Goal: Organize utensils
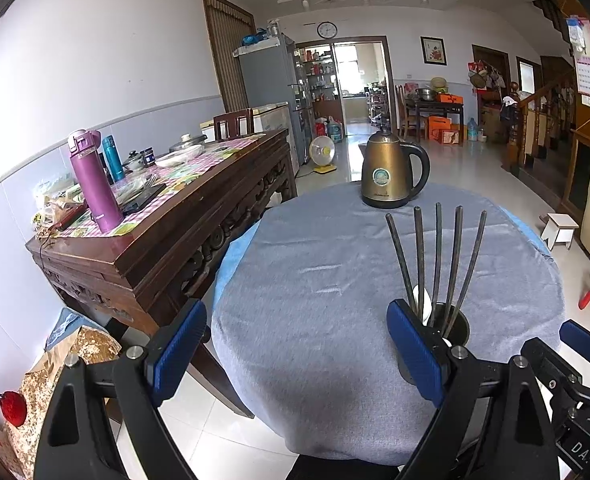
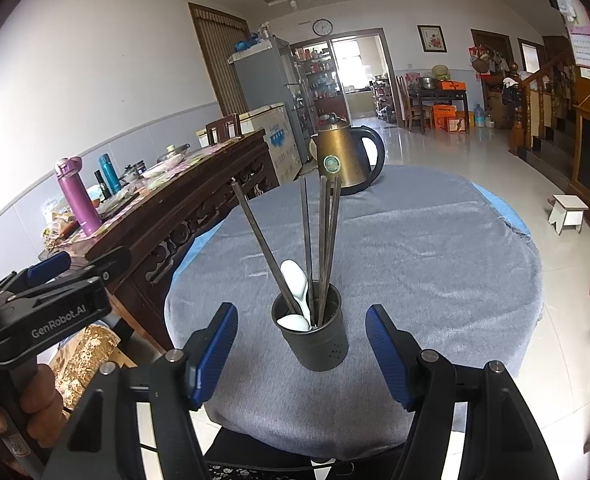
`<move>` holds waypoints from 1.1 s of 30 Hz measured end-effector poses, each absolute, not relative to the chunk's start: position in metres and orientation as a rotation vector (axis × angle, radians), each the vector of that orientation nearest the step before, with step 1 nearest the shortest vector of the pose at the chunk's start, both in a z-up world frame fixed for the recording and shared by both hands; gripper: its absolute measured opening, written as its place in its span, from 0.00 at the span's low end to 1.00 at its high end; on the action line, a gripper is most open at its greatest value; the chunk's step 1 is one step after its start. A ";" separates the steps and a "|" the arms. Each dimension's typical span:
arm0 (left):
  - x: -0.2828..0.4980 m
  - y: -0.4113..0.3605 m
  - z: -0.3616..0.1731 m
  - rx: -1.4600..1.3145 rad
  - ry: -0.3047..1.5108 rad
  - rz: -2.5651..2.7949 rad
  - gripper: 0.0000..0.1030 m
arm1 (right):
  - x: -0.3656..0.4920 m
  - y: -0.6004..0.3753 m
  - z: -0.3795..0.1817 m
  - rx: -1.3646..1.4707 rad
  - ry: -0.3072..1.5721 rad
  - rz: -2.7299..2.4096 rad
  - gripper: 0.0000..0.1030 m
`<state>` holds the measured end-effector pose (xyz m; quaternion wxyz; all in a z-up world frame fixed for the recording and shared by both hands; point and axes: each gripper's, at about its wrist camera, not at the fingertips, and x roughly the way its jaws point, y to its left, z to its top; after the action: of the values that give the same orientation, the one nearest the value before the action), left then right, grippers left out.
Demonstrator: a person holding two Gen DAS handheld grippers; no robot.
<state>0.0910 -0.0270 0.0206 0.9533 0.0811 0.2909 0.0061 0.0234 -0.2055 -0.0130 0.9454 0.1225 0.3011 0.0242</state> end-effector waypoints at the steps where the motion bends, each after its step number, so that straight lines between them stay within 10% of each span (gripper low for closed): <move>1: 0.091 -0.027 0.021 0.165 0.591 0.012 0.89 | 0.023 -0.205 -0.013 0.247 0.611 0.048 0.68; 33: 0.091 -0.024 0.014 0.150 0.608 0.007 0.89 | 0.023 -0.202 -0.017 0.226 0.608 0.043 0.68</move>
<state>0.0910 -0.0243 0.0136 0.9515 0.0736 0.2988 0.0034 0.0235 -0.2021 -0.0166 0.9477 0.1110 0.2985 0.0212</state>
